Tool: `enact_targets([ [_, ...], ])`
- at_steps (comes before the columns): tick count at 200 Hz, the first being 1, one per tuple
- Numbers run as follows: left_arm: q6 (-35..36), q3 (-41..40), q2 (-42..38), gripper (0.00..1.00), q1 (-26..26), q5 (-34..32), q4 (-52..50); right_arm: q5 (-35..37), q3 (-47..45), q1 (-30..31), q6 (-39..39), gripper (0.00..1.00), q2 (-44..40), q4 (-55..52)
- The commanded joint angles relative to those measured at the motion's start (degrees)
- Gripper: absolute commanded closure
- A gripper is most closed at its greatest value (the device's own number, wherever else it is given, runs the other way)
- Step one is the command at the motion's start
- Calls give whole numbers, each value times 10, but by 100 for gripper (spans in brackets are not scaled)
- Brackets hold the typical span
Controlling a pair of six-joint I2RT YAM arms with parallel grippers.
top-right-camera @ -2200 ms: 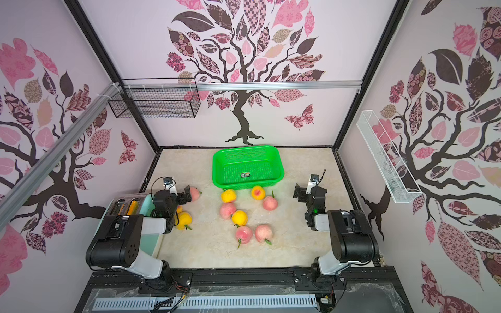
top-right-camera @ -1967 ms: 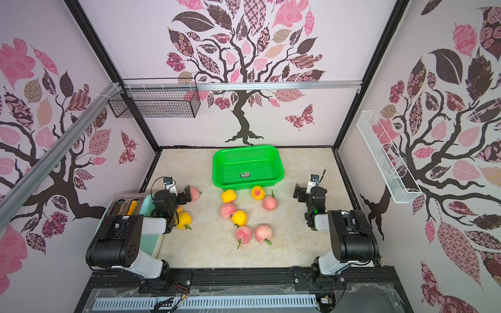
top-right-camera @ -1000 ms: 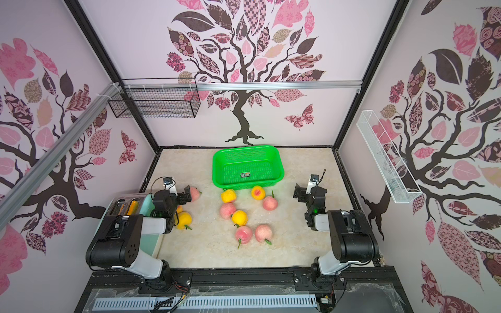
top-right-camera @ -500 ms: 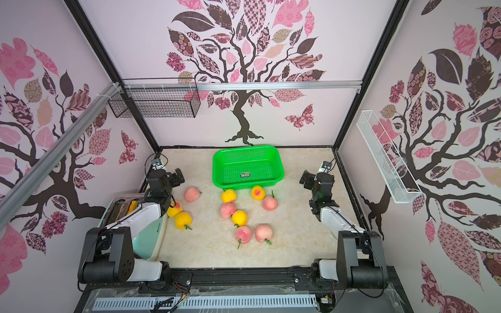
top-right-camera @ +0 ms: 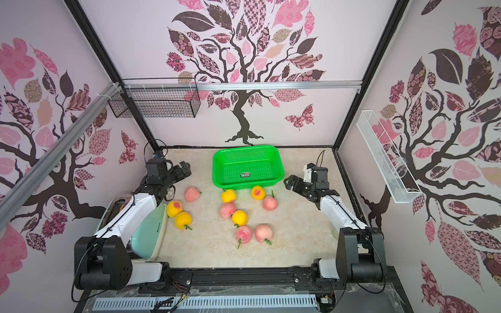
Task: Put the peaches into the basket
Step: Pick up the peach from the center of the board.
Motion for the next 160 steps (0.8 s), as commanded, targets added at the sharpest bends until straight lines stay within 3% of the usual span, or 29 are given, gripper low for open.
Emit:
enact_targets([
  [1,-27,26,32,2,-15,94,-60,-12,33,47,-11,1,2,-120],
  [29,-23,62,65,5,-19,170,-116,29,41,85,-24,0,9,-173],
  [76,-22,68,64,4,-21,175,-150,81,54,142,-41,0,35,-201],
  [113,-21,66,56,3,-21,183,-154,48,62,149,-44,1,65,-175],
  [160,-22,64,53,2,-21,195,-139,58,98,156,-54,9,102,-163],
])
